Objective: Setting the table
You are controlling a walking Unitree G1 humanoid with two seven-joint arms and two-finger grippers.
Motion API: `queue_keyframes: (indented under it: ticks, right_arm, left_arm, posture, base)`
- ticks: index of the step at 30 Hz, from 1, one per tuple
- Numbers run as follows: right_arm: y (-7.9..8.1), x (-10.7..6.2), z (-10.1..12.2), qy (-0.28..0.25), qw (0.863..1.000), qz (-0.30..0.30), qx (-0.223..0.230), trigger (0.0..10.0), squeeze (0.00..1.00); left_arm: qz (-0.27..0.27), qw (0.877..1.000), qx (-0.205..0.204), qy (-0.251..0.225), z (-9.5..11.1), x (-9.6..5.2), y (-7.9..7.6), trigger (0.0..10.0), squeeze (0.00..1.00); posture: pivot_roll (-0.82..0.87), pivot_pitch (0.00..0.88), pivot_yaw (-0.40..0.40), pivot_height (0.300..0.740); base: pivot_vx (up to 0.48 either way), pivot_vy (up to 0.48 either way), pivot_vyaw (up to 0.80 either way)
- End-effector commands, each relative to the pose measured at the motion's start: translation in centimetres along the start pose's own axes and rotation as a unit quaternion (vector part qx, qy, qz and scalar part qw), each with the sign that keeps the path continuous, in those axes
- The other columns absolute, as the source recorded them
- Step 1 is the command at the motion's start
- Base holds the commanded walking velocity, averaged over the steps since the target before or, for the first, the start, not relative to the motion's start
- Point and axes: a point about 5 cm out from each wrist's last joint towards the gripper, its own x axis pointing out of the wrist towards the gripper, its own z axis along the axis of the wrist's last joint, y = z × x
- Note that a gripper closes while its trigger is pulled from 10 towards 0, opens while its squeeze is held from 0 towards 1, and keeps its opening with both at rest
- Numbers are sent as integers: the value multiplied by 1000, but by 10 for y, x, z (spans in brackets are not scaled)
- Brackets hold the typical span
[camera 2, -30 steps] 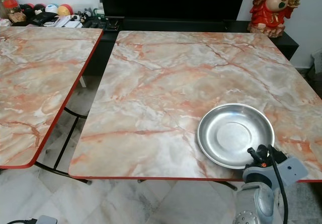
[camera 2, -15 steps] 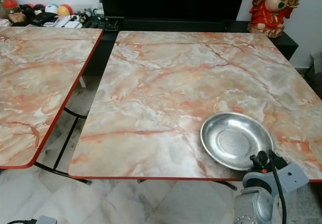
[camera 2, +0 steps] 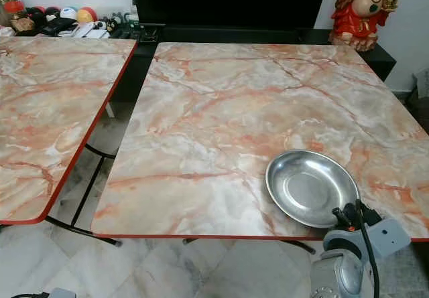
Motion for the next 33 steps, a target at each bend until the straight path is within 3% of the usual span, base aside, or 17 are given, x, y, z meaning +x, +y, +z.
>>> queue_keyframes:
  ticks: [1, 4, 5, 6, 7, 10, 13, 15, 21, 23, 25, 26, 28, 30, 33]
  right_arm:
    - [-5, -3, 4, -14, 1000, -17, 1, 10000, 1000]
    - [-8, -4, 7, -22, 999, -32, 3, 10000, 1000]
    - [-11, -5, 7, -25, 999, -42, -1, 10000, 835]
    - [-11, -5, 7, -25, 999, -45, -2, 10000, 835]
    - [-12, -5, 6, -23, 999, -48, -6, 10000, 51]
    - [-13, -6, 5, -25, 998, -50, -10, 10000, 0]
    - [-2, -7, 17, -70, 996, -14, -45, 10000, 0]
    - [14, -7, 30, -113, 990, 31, -75, 10000, 0]
    - [30, -7, 38, -128, 981, 97, -111, 10000, 0]
    - [42, -8, 34, -118, 965, 168, -160, 10000, 0]
    - [45, -6, 33, -109, 953, 204, -198, 10000, 0]
    - [47, -3, 34, -101, 938, 238, -233, 10000, 0]
    - [47, -1, 35, -95, 929, 256, -250, 10000, 0]
    - [53, 4, 34, -86, 912, 298, -270, 10000, 0]
    - [52, 9, 21, -66, 904, 308, -289, 10000, 0]
  left_arm:
    - [-9, 1000, 10, 11, -7, -2, -3, 10000, 0]
    - [-8, 1000, 10, 11, -6, -2, -3, 10000, 0]
    - [-7, 1000, 9, 11, -6, -2, -2, 10000, 0]
    - [-7, 1000, 8, 11, -6, -2, -2, 10000, 0]
    - [-7, 1000, 8, 11, -6, -2, -2, 10000, 0]
    - [-7, 1000, 9, 11, -7, -2, -3, 10000, 0]
    - [-5, 1000, 7, 11, -7, -2, -2, 10000, 0]
    - [-4, 1000, 6, 10, -6, -2, 0, 10000, 0]
    - [1, 1000, 5, 9, -5, -2, 3, 10000, 0]
    - [5, 1000, 2, 10, -5, -2, 4, 10000, 0]
    - [7, 1000, 0, 9, -4, -2, 5, 10000, 0]
    - [9, 1000, -1, 8, -3, -1, 6, 10000, 0]
    - [12, 1000, -2, 8, -2, -1, 7, 10000, 0]
    - [23, 1000, -14, 9, -3, -2, 11, 10000, 0]
    - [32, 999, -27, 12, -4, -2, 12, 10000, 0]
  posture:
    - [-39, 110, -27, 740]
    - [-37, 113, -26, 740]
    - [-37, 113, -26, 740]
    - [-37, 113, -23, 740]
    - [-37, 113, -23, 740]
    - [-36, 115, -22, 740]
    - [-30, 118, -17, 740]
    - [-38, 121, -12, 740]
    - [-45, 121, -8, 740]
    - [-46, 120, -6, 740]
    - [-45, 118, -7, 740]
    - [-44, 114, -12, 740]
    - [-46, 112, -14, 740]
    - [-52, 107, -16, 740]
    - [-41, 103, -16, 740]
  base:
    - [0, 0, 0]
    - [0, 0, 0]
    - [0, 0, 0]
    - [0, 0, 0]
    - [0, 0, 0]
    - [0, 0, 0]
    - [0, 0, 0]
    - [0, 0, 0]
    - [0, 0, 0]
    - [0, 0, 0]
    - [0, 0, 0]
    - [0, 0, 0]
    - [0, 0, 0]
    - [0, 0, 0]
    - [0, 0, 0]
